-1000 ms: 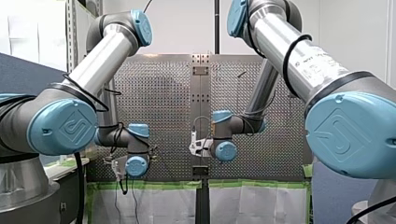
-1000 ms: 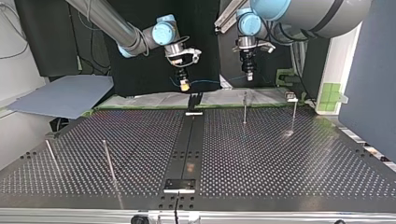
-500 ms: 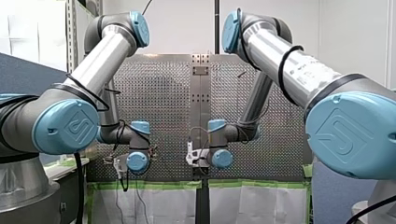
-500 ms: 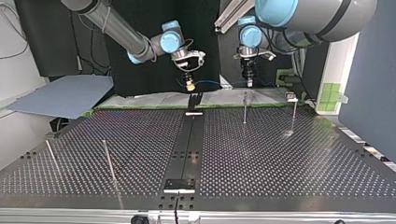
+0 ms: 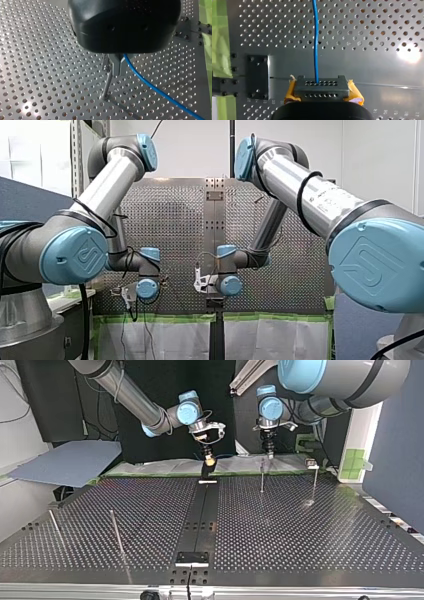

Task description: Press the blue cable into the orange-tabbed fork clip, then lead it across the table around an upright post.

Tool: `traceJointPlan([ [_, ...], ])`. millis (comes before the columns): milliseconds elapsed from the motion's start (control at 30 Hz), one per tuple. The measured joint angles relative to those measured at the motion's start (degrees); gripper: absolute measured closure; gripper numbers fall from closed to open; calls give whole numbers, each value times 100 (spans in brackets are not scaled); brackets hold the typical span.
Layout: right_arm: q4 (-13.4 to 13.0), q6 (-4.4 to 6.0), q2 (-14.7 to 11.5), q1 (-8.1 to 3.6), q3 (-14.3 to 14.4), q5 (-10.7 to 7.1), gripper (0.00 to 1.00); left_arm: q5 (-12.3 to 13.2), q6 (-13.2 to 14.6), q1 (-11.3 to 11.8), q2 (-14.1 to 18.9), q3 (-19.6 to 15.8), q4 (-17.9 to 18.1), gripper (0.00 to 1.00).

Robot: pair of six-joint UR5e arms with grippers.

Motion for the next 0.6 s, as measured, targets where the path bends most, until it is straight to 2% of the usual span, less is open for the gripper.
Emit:
traceJointPlan([
  [267, 6, -5, 2, 38, -76, -5, 100, 30, -6, 114, -1, 159, -270, 100],
  [600, 50, -134, 3, 43, -81, -37, 100, 114, -7, 277, -3, 402, -646, 100],
])
